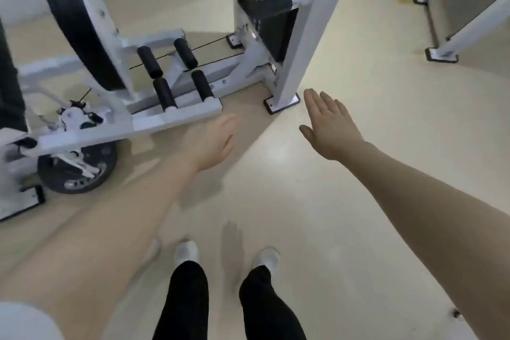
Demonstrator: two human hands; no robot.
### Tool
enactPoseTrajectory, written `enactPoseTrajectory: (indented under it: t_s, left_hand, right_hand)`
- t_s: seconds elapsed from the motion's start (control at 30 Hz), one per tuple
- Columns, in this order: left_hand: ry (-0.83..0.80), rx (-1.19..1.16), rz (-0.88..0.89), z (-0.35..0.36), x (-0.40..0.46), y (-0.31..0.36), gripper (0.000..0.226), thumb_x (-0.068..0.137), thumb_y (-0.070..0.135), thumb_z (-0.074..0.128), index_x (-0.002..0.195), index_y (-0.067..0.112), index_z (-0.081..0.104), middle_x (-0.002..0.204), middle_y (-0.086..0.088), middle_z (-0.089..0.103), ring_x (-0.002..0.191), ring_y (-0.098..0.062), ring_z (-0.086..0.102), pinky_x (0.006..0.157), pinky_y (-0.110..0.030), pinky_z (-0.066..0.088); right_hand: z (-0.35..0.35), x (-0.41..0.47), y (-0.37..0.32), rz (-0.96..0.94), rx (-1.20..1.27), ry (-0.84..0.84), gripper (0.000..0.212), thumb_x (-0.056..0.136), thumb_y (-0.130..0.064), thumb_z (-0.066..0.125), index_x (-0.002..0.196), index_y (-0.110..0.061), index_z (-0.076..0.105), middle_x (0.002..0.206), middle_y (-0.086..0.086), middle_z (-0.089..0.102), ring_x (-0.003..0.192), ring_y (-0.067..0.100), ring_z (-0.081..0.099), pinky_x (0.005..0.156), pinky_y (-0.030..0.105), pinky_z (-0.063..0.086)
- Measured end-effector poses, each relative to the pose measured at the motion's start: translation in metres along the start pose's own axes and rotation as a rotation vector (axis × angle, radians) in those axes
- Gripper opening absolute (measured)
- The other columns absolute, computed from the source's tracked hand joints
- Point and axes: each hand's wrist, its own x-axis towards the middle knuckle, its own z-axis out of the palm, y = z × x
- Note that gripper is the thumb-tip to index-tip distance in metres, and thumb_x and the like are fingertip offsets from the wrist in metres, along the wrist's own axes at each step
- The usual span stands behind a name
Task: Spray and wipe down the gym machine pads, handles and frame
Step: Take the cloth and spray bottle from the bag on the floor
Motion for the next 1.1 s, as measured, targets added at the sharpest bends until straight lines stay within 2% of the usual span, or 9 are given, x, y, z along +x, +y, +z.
enactPoseTrajectory:
  t_s: [0.17, 0.3, 0.4, 0.5, 0.6, 0.73, 0.83, 0.97, 1.1]
  left_hand:
    - [0.074, -0.017, -0.216, -0.005, -0.08, -0.067, 0.037, 0.095, 0.01, 0.04, 0.131, 0.006, 0.048, 0.139, -0.008, 0.045, 0.118, -0.027, 0.049, 0.086, -0.027, 0.037]
    - [0.097, -0.056, -0.424, -0.011, -0.156, -0.125, 0.032, 0.096, 0.016, 0.04, 0.122, 0.014, 0.058, 0.127, -0.004, 0.057, 0.111, -0.026, 0.055, 0.087, -0.038, 0.046]
    - [0.135, -0.097, -0.523, -0.005, -0.22, -0.181, 0.03, 0.095, 0.016, 0.042, 0.117, 0.015, 0.063, 0.12, -0.003, 0.062, 0.104, -0.026, 0.058, 0.084, -0.038, 0.048]
    - [0.153, -0.183, -0.572, 0.007, -0.273, -0.232, 0.029, 0.095, 0.012, 0.044, 0.117, 0.01, 0.063, 0.115, -0.01, 0.064, 0.1, -0.028, 0.059, 0.082, -0.034, 0.046]
    - [0.106, -0.222, -0.626, 0.03, -0.313, -0.291, 0.03, 0.097, 0.017, 0.043, 0.122, 0.012, 0.058, 0.116, -0.011, 0.065, 0.1, -0.029, 0.059, 0.081, -0.034, 0.045]
    - [0.032, -0.257, -0.718, 0.075, -0.341, -0.363, 0.034, 0.098, 0.019, 0.04, 0.13, 0.013, 0.052, 0.121, -0.013, 0.062, 0.105, -0.031, 0.059, 0.086, -0.037, 0.045]
    - [0.029, -0.297, -0.692, 0.126, -0.344, -0.402, 0.033, 0.098, 0.014, 0.04, 0.127, 0.01, 0.054, 0.122, -0.013, 0.062, 0.107, -0.03, 0.057, 0.087, -0.034, 0.043]
    - [-0.119, -0.299, -0.605, 0.212, -0.338, -0.433, 0.037, 0.097, 0.011, 0.041, 0.134, 0.012, 0.047, 0.134, -0.007, 0.05, 0.115, -0.024, 0.051, 0.088, -0.031, 0.04]
    - [-0.261, -0.097, -0.473, 0.278, -0.338, -0.45, 0.049, 0.093, 0.024, 0.051, 0.14, 0.02, 0.037, 0.136, -0.005, 0.04, 0.122, -0.025, 0.041, 0.095, -0.035, 0.037]
  right_hand:
    - [0.005, 0.027, -0.099, -0.249, -0.084, -0.045, 0.065, 0.1, -0.038, 0.03, 0.149, -0.012, -0.003, 0.158, 0.002, 0.001, 0.145, 0.022, 0.004, 0.116, 0.037, 0.003]
    - [0.014, 0.033, -0.187, -0.338, -0.102, -0.073, 0.064, 0.1, -0.038, 0.029, 0.15, -0.011, -0.001, 0.158, 0.003, 0.005, 0.144, 0.023, 0.006, 0.115, 0.037, 0.007]
    - [0.03, 0.038, -0.266, -0.379, -0.076, -0.13, 0.063, 0.1, -0.038, 0.029, 0.15, -0.012, -0.001, 0.158, 0.004, 0.005, 0.144, 0.024, 0.007, 0.115, 0.038, 0.01]
    - [0.059, 0.041, -0.343, -0.365, 0.004, -0.197, 0.058, 0.1, -0.032, 0.035, 0.148, -0.011, 0.013, 0.157, 0.006, 0.01, 0.142, 0.028, 0.015, 0.112, 0.041, 0.02]
    - [0.109, 0.042, -0.414, -0.355, 0.047, -0.27, 0.044, 0.098, -0.023, 0.04, 0.139, -0.009, 0.033, 0.149, 0.01, 0.027, 0.133, 0.031, 0.029, 0.103, 0.043, 0.034]
    - [0.188, 0.048, -0.486, -0.391, 0.104, -0.323, 0.036, 0.098, -0.014, 0.037, 0.134, -0.012, 0.044, 0.139, 0.01, 0.04, 0.125, 0.029, 0.038, 0.097, 0.039, 0.038]
    - [0.255, 0.06, -0.519, -0.331, 0.155, -0.385, 0.033, 0.096, -0.008, 0.038, 0.126, -0.013, 0.051, 0.125, 0.01, 0.05, 0.116, 0.03, 0.047, 0.089, 0.037, 0.044]
    - [0.349, 0.068, -0.546, -0.276, 0.203, -0.51, 0.029, 0.094, -0.008, 0.037, 0.114, -0.011, 0.058, 0.113, 0.011, 0.058, 0.101, 0.029, 0.055, 0.074, 0.032, 0.044]
    - [0.409, 0.066, -0.565, -0.257, 0.273, -0.552, 0.025, 0.095, -0.014, 0.036, 0.088, -0.01, 0.06, 0.097, 0.012, 0.062, 0.084, 0.028, 0.056, 0.065, 0.032, 0.043]
